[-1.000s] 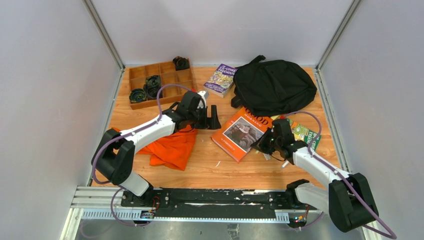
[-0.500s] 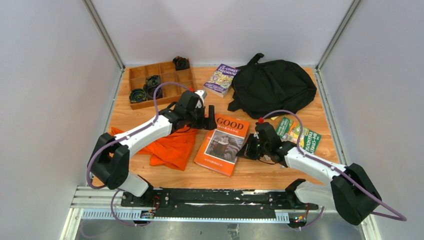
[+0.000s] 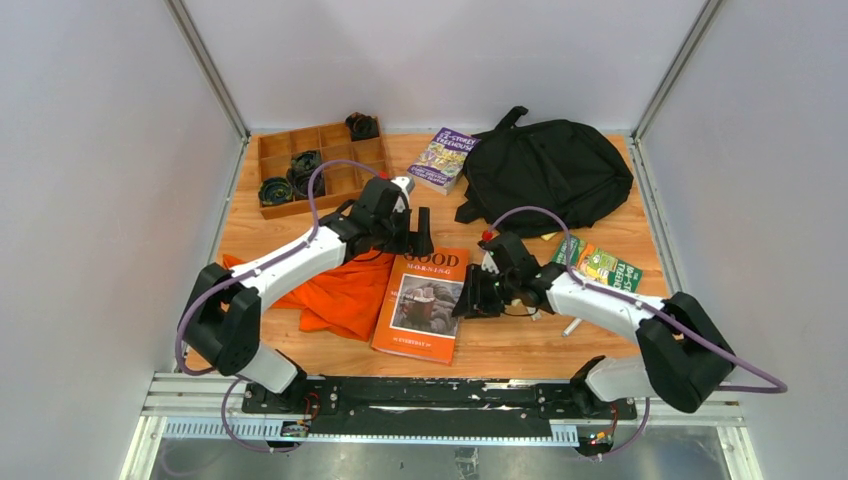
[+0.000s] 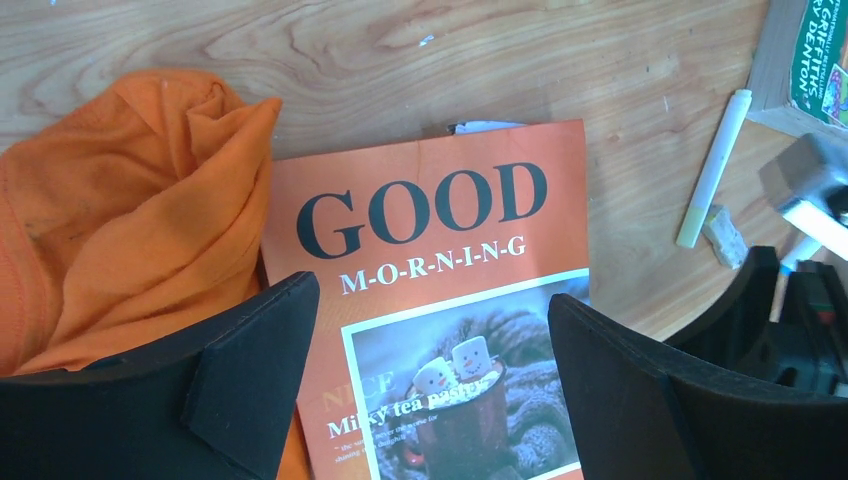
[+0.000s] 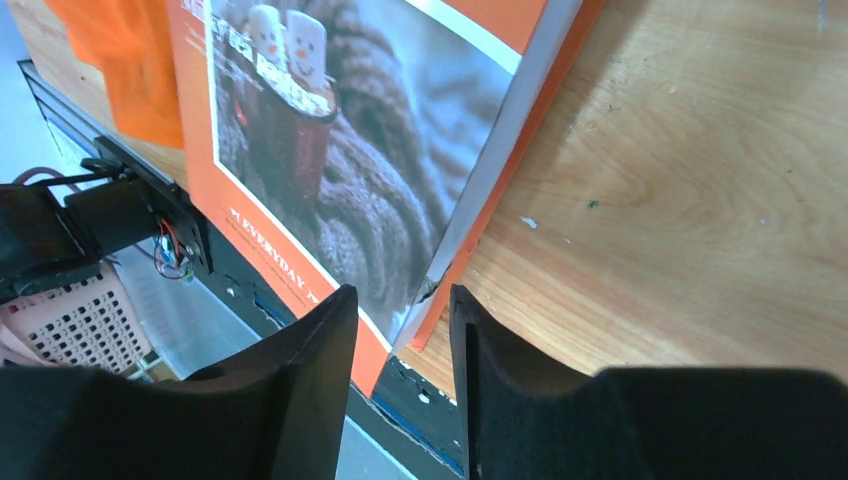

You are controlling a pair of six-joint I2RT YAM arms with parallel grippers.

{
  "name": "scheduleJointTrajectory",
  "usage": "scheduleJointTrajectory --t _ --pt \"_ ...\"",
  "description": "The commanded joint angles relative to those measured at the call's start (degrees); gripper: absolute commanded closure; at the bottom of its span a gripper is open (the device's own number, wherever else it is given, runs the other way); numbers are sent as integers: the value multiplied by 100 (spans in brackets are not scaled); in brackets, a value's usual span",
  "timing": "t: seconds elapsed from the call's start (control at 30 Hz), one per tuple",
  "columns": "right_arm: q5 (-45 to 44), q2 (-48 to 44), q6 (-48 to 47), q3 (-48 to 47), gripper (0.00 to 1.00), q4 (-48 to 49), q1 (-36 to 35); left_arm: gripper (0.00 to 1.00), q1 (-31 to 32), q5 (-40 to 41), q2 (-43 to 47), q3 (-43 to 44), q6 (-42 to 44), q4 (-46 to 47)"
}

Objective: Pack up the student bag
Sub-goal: Adjust the book at the center of the board, then pick up the book from the center of the board.

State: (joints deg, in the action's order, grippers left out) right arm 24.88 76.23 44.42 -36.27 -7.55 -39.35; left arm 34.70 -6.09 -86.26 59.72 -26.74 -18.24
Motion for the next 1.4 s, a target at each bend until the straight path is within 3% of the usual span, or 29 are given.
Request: scheduleJointTrajectory --t 0.0,0.23,0.4,0.53,0.7,0.87,0.97,1.07,1.27,1.37 --pt "-447 -389 -580 -297 51 -779 66 7 2 282 197 158 194 -178" --pt "-781 -476 -818 -585 47 -1015 729 7 1 600 753 -82 189 -571" --pt "-2110 -168 -1760 -1712 48 -2138 619 9 0 1093 1281 -209 -299 -1420" --pt "-1948 211 -2170 -2163 40 -2423 259 10 -2 1503 1831 -455 -638 -2105" --pt "-766 548 -1526 -1658 36 -1437 279 12 -6 1316 2373 -1108 -970 -1952" --pt "-251 838 -767 -1193 37 -707 293 13 0 621 2411 -1343 -1127 -1422" --pt "-13 894 -455 -870 48 -112 308 13 1 161 2227 -1379 -1119 -1165" --pt "55 1077 -293 -790 52 118 345 14 0 162 1929 -1342 -972 -1131" --pt "-326 1309 -232 -770 44 164 467 15 -5 108 1318 -999 -754 -1146" --pt "-335 1365 -190 -721 46 300 548 17 0 -101 964 -964 -652 -1036"
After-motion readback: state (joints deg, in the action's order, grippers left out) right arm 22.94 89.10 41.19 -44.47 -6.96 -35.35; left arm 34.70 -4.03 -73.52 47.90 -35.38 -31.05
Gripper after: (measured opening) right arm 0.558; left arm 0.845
